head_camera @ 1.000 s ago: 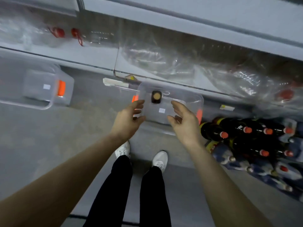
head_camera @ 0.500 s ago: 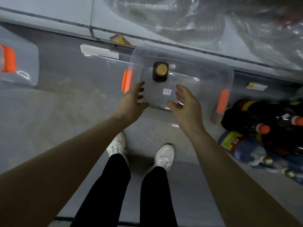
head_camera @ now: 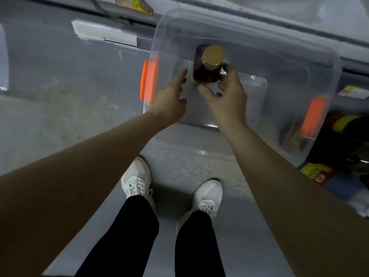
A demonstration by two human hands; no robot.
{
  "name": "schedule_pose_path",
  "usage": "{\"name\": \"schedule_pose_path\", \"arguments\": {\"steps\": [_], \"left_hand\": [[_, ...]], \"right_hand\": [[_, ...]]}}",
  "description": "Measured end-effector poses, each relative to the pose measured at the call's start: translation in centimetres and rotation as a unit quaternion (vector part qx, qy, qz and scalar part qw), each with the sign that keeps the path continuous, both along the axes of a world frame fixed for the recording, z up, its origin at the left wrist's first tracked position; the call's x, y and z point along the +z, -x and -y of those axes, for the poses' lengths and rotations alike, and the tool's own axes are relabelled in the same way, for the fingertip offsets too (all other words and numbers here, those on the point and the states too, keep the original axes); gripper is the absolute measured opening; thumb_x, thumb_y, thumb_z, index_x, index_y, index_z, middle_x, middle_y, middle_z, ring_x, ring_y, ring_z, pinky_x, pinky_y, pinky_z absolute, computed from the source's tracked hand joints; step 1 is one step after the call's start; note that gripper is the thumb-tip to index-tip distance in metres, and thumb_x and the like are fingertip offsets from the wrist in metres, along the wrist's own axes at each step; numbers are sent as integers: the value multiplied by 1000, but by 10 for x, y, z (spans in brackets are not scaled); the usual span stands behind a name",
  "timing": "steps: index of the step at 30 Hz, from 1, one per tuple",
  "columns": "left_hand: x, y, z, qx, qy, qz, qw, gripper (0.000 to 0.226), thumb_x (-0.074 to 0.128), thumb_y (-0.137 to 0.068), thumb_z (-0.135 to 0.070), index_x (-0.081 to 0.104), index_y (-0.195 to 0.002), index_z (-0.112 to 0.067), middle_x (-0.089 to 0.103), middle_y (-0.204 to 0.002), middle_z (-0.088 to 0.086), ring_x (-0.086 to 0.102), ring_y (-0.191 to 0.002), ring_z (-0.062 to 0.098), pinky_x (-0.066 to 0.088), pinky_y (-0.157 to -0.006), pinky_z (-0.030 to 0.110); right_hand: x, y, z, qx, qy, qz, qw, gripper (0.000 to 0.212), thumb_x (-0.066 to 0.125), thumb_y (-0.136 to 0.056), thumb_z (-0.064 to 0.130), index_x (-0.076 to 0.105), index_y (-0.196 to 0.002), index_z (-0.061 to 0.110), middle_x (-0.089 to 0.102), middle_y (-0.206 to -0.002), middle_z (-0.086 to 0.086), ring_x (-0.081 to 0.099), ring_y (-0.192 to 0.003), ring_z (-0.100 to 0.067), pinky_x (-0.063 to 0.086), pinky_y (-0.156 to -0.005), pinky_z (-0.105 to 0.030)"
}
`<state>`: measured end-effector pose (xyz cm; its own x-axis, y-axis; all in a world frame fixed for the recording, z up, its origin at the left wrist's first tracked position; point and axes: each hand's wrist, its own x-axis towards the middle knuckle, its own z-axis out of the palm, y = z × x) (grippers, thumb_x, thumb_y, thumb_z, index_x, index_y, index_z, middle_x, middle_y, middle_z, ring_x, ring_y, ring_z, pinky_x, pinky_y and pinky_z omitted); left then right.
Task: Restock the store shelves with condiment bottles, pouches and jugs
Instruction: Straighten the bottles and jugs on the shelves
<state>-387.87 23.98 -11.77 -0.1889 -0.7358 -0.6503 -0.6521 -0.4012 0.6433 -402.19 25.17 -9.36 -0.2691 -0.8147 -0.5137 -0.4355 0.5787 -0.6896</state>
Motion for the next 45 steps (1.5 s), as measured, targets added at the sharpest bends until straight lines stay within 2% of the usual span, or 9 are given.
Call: {"name": "schedule_pose_path", "arguments": {"steps": [3,13,18,22,27,30,33,38,45], "left_hand": [[-10,2,7,-8,8,-6,1000,77,53,-94,3,20,-157,-24,39,-156,5,39,-142,22,37,-114,35],[-29,1,16,23,-18,-51,998,70,47,-92,13,34,-152,-22,44,-149,2,42,-137,18,40,-110,27],[-29,7,24,6,-14,-64,998,76,57,-91,10,31,-153,-26,42,-151,2,41,-138,20,39,-113,35],[-19,18,33,-26,6,-106,994,76,61,-88,7,31,-153,-16,45,-148,6,42,-137,18,36,-115,36],[8,18,34,-94,-22,-166,981,68,67,-85,9,40,-145,-6,56,-134,13,53,-128,25,45,-108,39],[39,13,36,-84,-110,-225,965,62,67,-85,7,47,-141,-8,60,-130,10,58,-122,21,53,-96,26],[73,9,39,-99,-193,-233,948,61,71,-80,-14,53,-137,-20,65,-128,-1,65,-115,18,59,-88,39],[131,8,21,-74,-218,-246,942,57,73,-79,-26,55,-133,-28,66,-123,-10,66,-110,12,61,-81,38],[233,10,-15,17,-191,-251,949,60,75,-74,-31,55,-131,-31,65,-124,-4,66,-110,15,61,-80,43]], "right_hand": [[-15,-11,8,-19,31,-3,999,71,82,-84,28,46,-143,13,61,-137,-2,57,-126,-17,46,-107,-32],[-44,-16,8,-59,88,-46,993,64,85,-78,30,50,-128,11,66,-121,-2,64,-111,-17,52,-95,-35],[-42,22,2,-94,86,32,991,57,87,-75,23,54,-121,17,67,-113,6,67,-106,-10,56,-95,-36],[-27,46,6,-104,60,90,989,45,86,-75,20,60,-111,23,73,-102,8,71,-95,-5,57,-82,-22],[6,61,-7,-109,21,175,978,44,84,-76,19,64,-115,22,75,-107,7,71,-100,-4,54,-81,-18],[36,69,-12,-137,2,213,967,55,83,-76,23,61,-124,11,74,-114,-4,71,-106,-14,58,-91,-33],[71,75,-15,-145,-11,242,959,55,82,-75,30,62,-123,13,75,-110,-7,72,-106,-23,57,-97,-46],[135,72,-23,-149,-17,272,950,39,79,-79,33,64,-113,20,77,-103,-4,74,-102,-22,59,-89,-37],[231,77,-33,-77,-42,314,945,40,70,-94,14,60,-132,21,73,-120,-7,70,-111,-22,58,-92,-35]]}}
